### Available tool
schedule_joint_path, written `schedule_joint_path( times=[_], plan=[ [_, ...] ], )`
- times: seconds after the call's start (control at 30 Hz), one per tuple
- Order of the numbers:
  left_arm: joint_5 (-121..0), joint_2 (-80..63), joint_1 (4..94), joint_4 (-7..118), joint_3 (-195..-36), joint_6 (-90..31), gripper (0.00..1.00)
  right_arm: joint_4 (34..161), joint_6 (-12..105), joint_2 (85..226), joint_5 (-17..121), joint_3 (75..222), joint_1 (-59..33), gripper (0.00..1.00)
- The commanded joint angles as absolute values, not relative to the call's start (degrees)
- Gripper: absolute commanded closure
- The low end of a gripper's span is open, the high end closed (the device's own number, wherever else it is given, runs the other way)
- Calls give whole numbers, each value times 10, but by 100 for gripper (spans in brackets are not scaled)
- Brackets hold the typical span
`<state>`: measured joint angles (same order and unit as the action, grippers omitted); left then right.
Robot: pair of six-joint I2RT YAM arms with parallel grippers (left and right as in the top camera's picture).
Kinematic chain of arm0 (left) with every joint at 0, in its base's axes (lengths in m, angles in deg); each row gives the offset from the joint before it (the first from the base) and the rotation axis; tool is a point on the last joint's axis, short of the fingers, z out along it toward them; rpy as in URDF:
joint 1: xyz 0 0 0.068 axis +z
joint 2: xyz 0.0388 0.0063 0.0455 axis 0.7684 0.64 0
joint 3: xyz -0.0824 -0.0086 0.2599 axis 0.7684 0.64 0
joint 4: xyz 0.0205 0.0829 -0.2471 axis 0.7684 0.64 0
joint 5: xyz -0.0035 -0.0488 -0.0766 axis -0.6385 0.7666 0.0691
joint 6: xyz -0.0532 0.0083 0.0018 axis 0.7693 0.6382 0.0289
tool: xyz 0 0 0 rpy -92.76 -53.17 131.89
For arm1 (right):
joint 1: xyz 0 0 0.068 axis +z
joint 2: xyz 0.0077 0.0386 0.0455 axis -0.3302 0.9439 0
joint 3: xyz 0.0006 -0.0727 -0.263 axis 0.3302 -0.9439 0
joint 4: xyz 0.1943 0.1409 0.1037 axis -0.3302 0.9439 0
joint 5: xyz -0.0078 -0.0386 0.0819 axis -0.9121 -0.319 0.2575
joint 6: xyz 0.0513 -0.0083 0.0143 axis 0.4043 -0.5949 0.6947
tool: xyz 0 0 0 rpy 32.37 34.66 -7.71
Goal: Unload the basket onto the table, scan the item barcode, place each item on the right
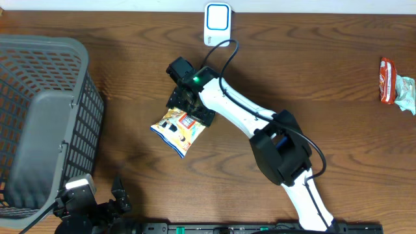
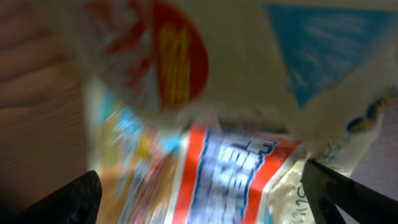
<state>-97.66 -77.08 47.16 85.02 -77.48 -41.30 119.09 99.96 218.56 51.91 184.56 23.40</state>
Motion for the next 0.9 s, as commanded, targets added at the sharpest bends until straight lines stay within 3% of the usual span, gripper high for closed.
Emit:
schedule_joint_path(
  times=[0.0,0.07,0.13,0.17,0.23,0.3,0.5,0.6,0.63,0.67,0.77,0.87],
  plan=[
    [-978,-773,474,849,-778,-408,2,1203,1003,2237,549,1841,240,3],
    [-978,-773,474,849,-778,-408,2,1223,987,2254,546,1841,236,16],
    [-978,-773,474,849,-778,-408,2,1255,965,2270,544,1841,229,46],
    [-978,-773,474,849,-778,-408,2,1268,955,2277,545,1841,225,57],
    [-978,-773,474,849,-778,-408,2,1281,923,2286,545,1841,220,68],
    [-978,-773,474,849,-778,-408,2,1285,870,2291,548,1841,216,96],
    [-978,-773,474,849,-778,-408,2,1308,665,2287,623,1841,188,99],
    [-978,-773,474,849,-778,-408,2,1327,413,2275,834,1841,145,99],
    [-978,-773,474,849,-778,-408,2,1371,242,2269,971,1841,117,99],
    [-978,-773,474,849,-778,-408,2,1403,158,2267,1020,1841,103,99],
    [-978,-773,474,849,-778,-408,2,1535,-127,2267,1111,1841,55,99],
    [-978,-773,474,849,-778,-408,2,1621,-301,2267,1142,1840,26,99]
  ],
)
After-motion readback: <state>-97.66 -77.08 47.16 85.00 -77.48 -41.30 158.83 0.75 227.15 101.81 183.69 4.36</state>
